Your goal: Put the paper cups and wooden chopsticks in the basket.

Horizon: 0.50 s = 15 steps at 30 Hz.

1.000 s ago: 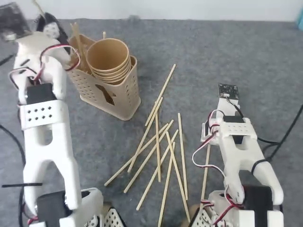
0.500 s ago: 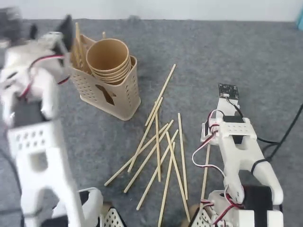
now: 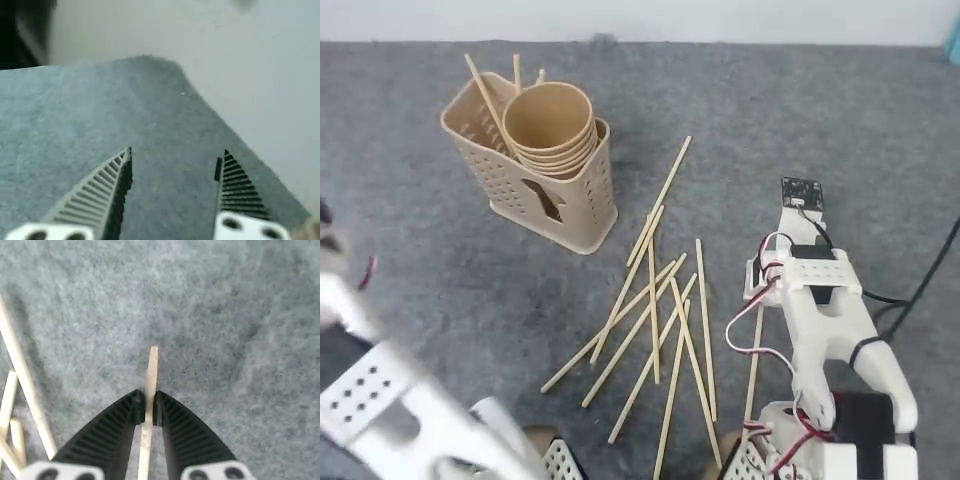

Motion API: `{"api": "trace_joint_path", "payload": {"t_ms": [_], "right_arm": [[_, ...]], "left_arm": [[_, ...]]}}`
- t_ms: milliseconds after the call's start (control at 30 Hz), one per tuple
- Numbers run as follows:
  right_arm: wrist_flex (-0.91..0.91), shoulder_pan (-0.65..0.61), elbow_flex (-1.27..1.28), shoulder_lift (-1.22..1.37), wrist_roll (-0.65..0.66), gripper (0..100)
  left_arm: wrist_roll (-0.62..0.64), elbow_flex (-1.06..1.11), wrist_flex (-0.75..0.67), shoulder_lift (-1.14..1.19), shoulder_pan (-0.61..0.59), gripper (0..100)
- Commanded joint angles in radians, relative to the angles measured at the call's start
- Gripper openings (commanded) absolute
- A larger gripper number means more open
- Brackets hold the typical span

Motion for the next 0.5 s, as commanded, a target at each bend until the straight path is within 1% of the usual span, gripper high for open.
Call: {"api": "trace_joint_path", "payload": {"t_ms": [0, 100, 233, 367, 467], "right_arm": [[-0.004, -0.007, -0.002, -0.022, 0.021, 0.8], [0.028, -0.005, -0.003, -0.062, 0.021, 0.8], [0.193, -0.025, -0.028, -0.249, 0.021, 0.8], [0.36, -0.03, -0.071, -0.532, 0.021, 0.8], [0.384, -0.031, -0.107, -0.759, 0.038, 0.8]], "left_arm": [[0.003, 0.363, -0.238, -0.023, -0.066, 25], [-0.101, 0.51, -0.344, -0.018, -0.066, 25], [-0.121, 0.639, -0.419, -0.017, -0.048, 25], [-0.172, 0.667, -0.433, -0.015, -0.006, 25], [-0.21, 0.691, -0.433, -0.017, 0.028, 25]]}}
